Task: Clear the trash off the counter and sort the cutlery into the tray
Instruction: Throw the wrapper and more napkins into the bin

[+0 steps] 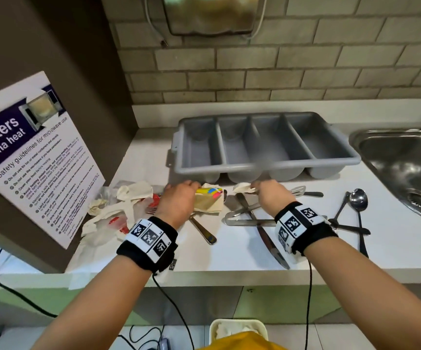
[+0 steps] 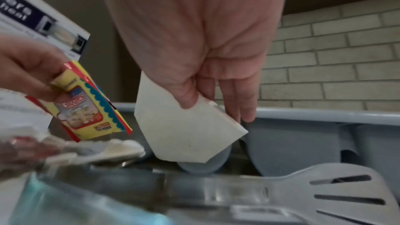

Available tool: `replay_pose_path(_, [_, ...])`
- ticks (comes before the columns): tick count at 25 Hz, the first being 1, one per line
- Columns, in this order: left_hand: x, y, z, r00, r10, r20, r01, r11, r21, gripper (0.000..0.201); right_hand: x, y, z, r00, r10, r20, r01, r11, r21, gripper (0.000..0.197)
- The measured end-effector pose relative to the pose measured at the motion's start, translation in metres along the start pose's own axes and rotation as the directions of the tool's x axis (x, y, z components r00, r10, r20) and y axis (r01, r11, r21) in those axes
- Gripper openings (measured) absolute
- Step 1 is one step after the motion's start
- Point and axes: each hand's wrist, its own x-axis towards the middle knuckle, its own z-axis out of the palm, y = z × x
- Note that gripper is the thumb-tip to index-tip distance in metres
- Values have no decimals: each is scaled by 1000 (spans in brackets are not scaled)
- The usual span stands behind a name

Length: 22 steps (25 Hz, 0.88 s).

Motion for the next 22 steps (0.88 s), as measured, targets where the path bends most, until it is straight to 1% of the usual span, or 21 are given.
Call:
replay_pose_path(2, [-7,1,-19,996,-15,-85,8,996,-84,43,-11,2,-14,998,17,-61,-14,998,57,41])
replay_pose_path(4, [-17,5,-37,975,-69,-212,15,969,-246,40,-23,5,-26,981,12,-195,6,996,89,30])
replay_pose_path(6, [-30,17,-51,939,-133,-318,-31,886,-462,34,-42,13,-36,938,-5,-348,72,981,180,20])
replay_pose_path(8, [-44,40,-63,915,-175,-363,-118,745,-656,30,-64,25,-45,883,8,-468,161,934,319,14])
replay_pose_path(10, [-64,69,-66,926,-170,-337,-172,603,-779,28,-92,39,-49,819,40,-572,250,873,419,13])
replay_pose_path(12, [-87,95,-57,959,-134,-250,-161,469,-868,26,-123,51,-45,749,74,-658,323,827,460,13])
replay_pose_path(13, [-100,109,-47,971,-110,-211,-147,418,-896,23,-139,59,-38,723,85,-685,353,807,473,12])
replay_pose_path(14, [-113,121,-35,978,-91,-188,-140,385,-912,22,-153,68,-29,701,88,-708,385,788,480,9])
replay_pose_path(15, [-125,131,-21,981,-79,-175,-135,363,-922,23,-165,78,-16,692,87,-716,409,771,488,8])
replay_pose_path(17, [-150,144,14,988,-65,-141,-110,351,-930,22,-191,97,18,719,90,-690,401,756,517,9])
replay_pose_path(19, [-173,149,49,992,-68,-105,-73,367,-927,21,-211,115,54,749,111,-653,354,767,536,14])
replay_pose_path(20, [-182,146,66,994,-78,-80,-44,386,-921,20,-219,122,72,775,126,-620,315,773,550,15])
replay_pose_path(21, [-191,144,84,996,-79,-36,0,410,-912,20,-226,130,94,823,148,-548,248,775,581,17])
replay_pose_path(22, [-198,138,109,996,-78,40,72,466,-882,23,-232,136,116,882,165,-441,161,775,611,20])
